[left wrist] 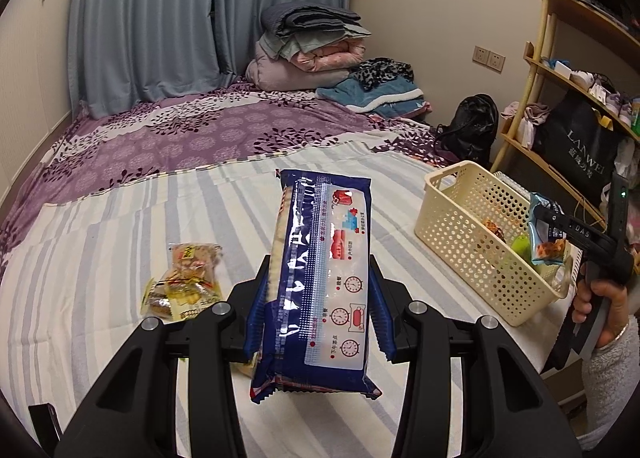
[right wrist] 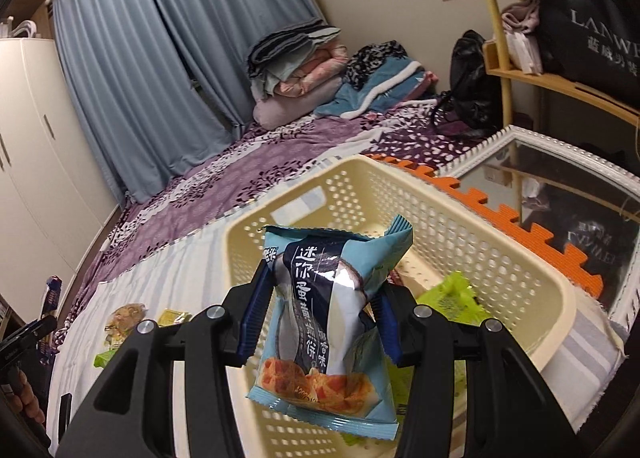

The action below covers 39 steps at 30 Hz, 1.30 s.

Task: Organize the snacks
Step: 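Carry the wafer packet with the right tool into the basket and release, then lower the blue-white biscuit pack into the basket and open the left tool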

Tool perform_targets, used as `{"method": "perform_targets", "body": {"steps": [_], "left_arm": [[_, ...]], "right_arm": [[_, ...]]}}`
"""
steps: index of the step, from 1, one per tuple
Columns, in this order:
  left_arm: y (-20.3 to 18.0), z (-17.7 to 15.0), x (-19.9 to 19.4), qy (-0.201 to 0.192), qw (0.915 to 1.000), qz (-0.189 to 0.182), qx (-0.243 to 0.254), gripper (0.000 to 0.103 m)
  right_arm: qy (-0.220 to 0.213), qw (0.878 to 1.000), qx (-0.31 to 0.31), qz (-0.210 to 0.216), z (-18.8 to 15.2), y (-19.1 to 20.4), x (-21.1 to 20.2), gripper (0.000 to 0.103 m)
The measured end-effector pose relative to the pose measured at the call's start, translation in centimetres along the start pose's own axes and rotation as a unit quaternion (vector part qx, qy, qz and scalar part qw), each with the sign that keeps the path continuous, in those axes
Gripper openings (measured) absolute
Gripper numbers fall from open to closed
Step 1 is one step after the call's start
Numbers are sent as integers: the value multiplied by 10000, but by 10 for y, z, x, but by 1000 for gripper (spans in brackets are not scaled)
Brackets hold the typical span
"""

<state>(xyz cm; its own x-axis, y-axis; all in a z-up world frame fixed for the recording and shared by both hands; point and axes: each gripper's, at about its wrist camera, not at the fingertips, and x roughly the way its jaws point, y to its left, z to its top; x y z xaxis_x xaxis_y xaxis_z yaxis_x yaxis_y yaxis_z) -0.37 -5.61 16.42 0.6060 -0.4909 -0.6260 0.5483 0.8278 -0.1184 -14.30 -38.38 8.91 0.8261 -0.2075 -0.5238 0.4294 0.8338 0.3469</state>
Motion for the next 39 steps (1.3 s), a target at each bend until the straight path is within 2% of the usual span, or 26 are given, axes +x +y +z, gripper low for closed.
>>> {"method": "perform_targets", "body": {"steps": [3,6,15,27,31,39], "left_arm": [[-10,4,4,26,9999,-60,96,45],[-22,8,7,33,9998,-103,193,45],[-58,23,23,53,9982,-339,484,45],[-132,46,56,152,9919,-817,964,45],[-163,59,73,234,9882,-978,1158,45],[-232,85,116,363,9772,-1392,1561,45]], "right_arm": [[108,9999,124,31,-1,-12,3,51],[77,9994,324,33,-2,-21,1,60],[-87,9996,277,-44,-7,-33,-11,60],[-488,9985,45,-248,-9,-40,-38,60],[-599,9977,52,-314,-8,-48,-46,62],[-507,9977,302,-324,-9,-71,-60,62]]}}
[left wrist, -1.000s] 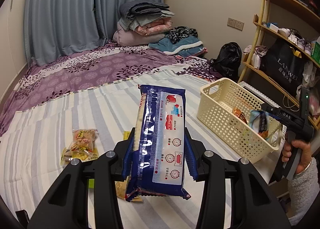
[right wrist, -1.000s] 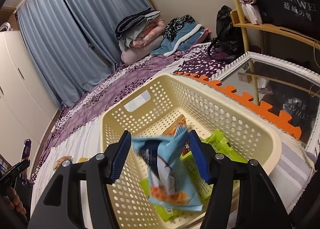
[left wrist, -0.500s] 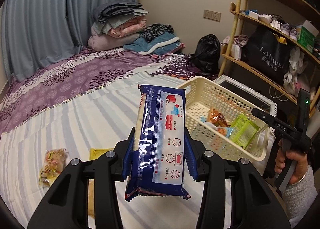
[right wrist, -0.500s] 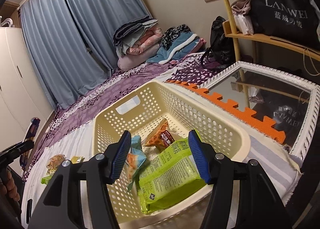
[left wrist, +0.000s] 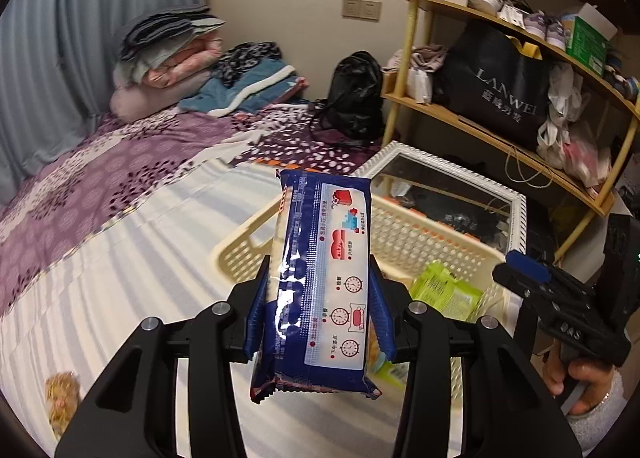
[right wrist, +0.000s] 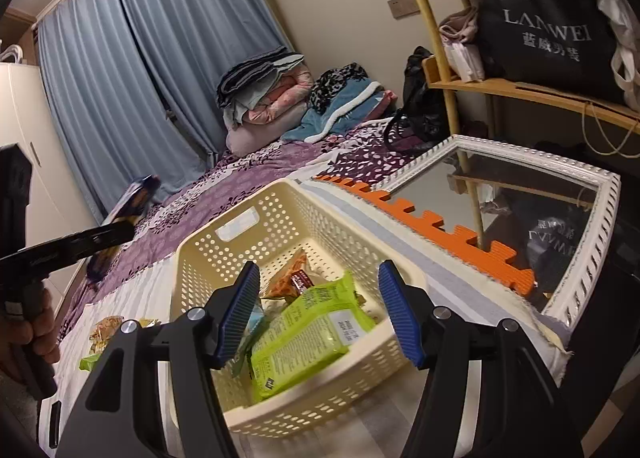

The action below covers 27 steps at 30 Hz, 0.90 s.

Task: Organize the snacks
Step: 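Lower the blue-white biscuit pack into the basket and open the left tool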

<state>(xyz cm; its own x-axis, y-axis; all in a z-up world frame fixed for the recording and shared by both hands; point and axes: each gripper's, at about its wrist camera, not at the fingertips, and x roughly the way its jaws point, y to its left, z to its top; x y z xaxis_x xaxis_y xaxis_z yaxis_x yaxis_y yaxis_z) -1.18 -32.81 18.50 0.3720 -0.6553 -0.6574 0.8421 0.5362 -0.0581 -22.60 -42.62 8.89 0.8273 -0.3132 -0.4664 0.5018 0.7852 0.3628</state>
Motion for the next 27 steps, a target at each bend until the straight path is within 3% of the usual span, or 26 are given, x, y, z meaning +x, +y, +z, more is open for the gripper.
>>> {"method": "perform_targets", "body": {"steps": [10,13,14,19,24,27], "left_arm": [[-24,8,73,432,9981,-397,174,45],[-25,7,82,533,9975,-431,183,55],[-24,6,82,518,9977,-401,192,67],[-8,3,57,335,9987,-374,129,71],[30,-6,6,40,9997,-166,-166,82],[50,-11,-26,-114,9994,6,-330,87]], "right_arm": [[-75,9993,136,-344,1,-21,-31,65],[-130,9986,213,-465,-1,-23,-41,67],[-130,9985,213,-494,-1,-22,-43,67],[-181,9984,129,-521,2,-5,-47,67],[-312,9992,-76,-255,9,30,-53,69],[-342,9992,-218,-52,9,55,-53,77]]}}
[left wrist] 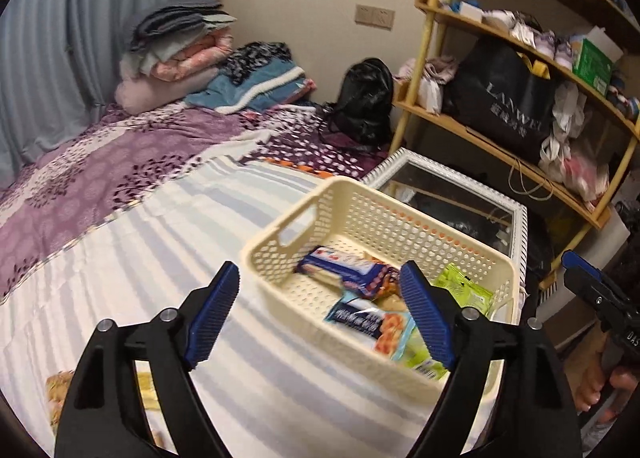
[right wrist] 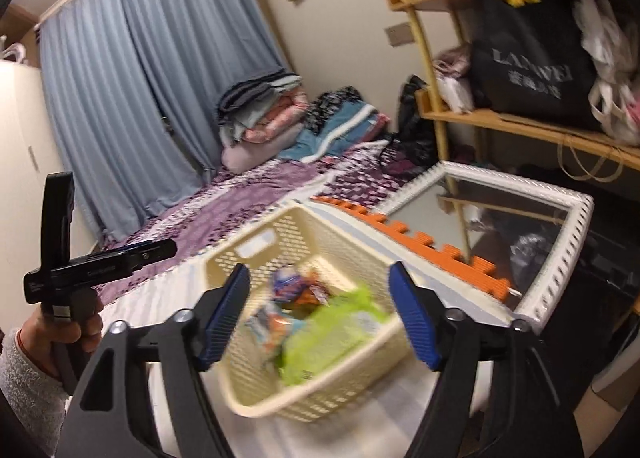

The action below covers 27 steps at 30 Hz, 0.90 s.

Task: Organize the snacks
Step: 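Lower the blue-white biscuit pack into the basket and open the left tool, then return both tools to the snack pile and grasp the round-cracker bag with the left tool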

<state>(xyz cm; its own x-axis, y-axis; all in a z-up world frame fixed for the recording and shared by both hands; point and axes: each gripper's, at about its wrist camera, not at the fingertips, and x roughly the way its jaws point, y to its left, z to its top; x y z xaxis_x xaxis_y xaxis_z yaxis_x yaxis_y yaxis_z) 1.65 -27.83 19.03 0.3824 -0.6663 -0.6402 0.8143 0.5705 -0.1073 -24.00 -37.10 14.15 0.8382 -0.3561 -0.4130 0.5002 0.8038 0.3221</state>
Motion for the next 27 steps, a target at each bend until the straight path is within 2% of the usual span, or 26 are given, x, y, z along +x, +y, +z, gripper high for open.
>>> {"method": "perform_targets", "body": {"steps": [2,4,8,11,13,21,23,27], "left_arm": [[13,-5,-24,-151,9997,183,-53,89],[27,-12,-47,-275,9988,380,-122,92],[55,-31,-86,-393,9961,690,-383,95],[78,-45,-113,-443,9919,998,-646,99],[94,-55,-132,-509,9874,1229,-855,99],[158,-102,-202,-769,9618,1957,-1750,100],[176,-114,-212,-763,9540,2159,-1933,100],[206,-135,-225,-719,9436,2346,-2225,100]], "right_arm": [[43,9998,-103,192,0,19,2,77],[89,9992,-160,356,-2,34,4,84],[261,9969,-299,685,-8,66,9,85],[383,9941,-361,945,-12,86,13,93],[444,9922,-454,1069,-13,99,15,98],[858,9801,-1003,1482,-30,155,30,98],[1021,9731,-1236,1654,-39,173,35,98],[1345,9568,-1623,2003,-54,206,49,98]]}}
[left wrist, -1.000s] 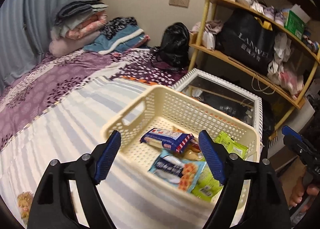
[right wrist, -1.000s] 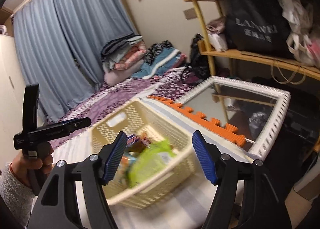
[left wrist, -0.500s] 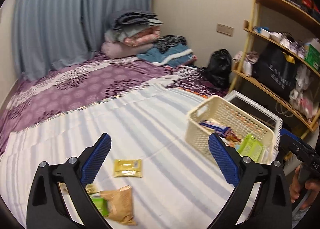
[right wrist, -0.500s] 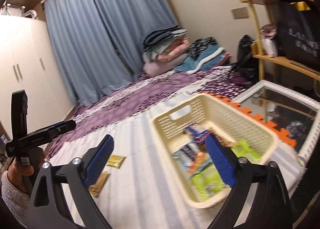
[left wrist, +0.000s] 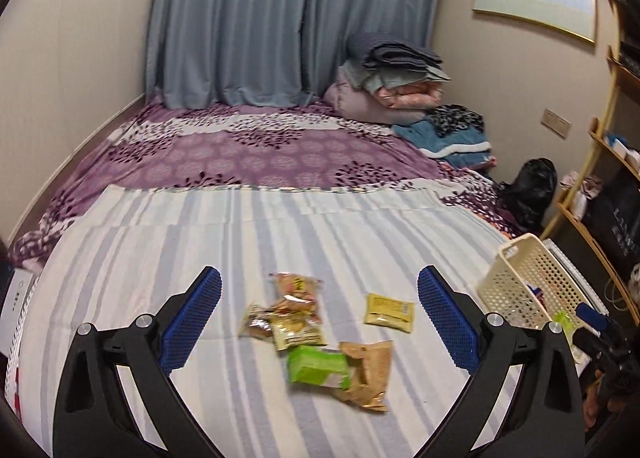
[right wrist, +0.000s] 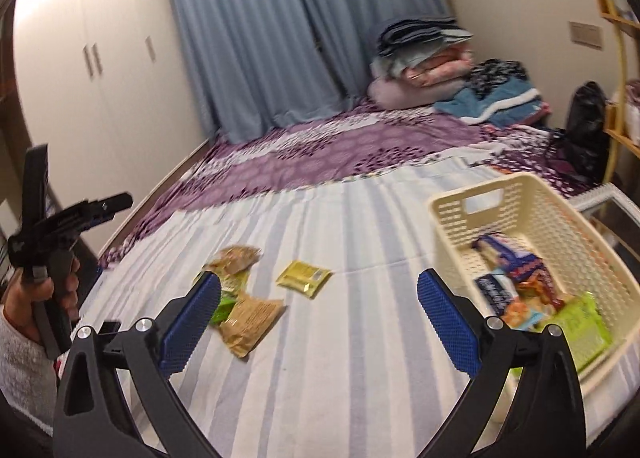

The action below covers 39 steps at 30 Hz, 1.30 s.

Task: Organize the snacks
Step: 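Return both tools to the snack pile and grasp the round-cracker bag with the left tool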

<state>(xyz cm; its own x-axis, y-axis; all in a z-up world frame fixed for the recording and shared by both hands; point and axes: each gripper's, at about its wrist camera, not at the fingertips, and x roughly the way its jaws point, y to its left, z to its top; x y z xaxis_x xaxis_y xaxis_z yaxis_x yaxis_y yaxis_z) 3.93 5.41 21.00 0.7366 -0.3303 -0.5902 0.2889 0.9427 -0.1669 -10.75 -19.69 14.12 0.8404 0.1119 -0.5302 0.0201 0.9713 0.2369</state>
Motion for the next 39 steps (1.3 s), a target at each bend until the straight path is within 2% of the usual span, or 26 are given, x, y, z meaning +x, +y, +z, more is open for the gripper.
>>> {"method": "perform_targets", "body": {"steps": [6,13,22,28,34,37,39], "left_arm": [[41,-11,16,210,9991,139,-335,100],[42,-19,58,572,9977,35,-357,100],[12,-25,133,1062,9940,-244,-23,100],[10,-34,188,1489,9886,-229,68,100],[14,-40,221,1698,9853,-165,60,100],[16,-42,233,1772,9840,-174,77,92],[18,-44,240,1847,9827,-142,77,91]], "right_arm": [[596,9969,-274,434,-9,36,50,98],[1195,9907,-259,594,-29,46,86,98],[1480,9882,25,393,-39,28,103,98],[1666,9854,62,352,-44,24,117,98],[1858,9819,-15,372,-49,29,130,98],[1912,9808,-52,387,-51,32,135,98],[1952,9799,-60,401,-52,33,138,98]]}}
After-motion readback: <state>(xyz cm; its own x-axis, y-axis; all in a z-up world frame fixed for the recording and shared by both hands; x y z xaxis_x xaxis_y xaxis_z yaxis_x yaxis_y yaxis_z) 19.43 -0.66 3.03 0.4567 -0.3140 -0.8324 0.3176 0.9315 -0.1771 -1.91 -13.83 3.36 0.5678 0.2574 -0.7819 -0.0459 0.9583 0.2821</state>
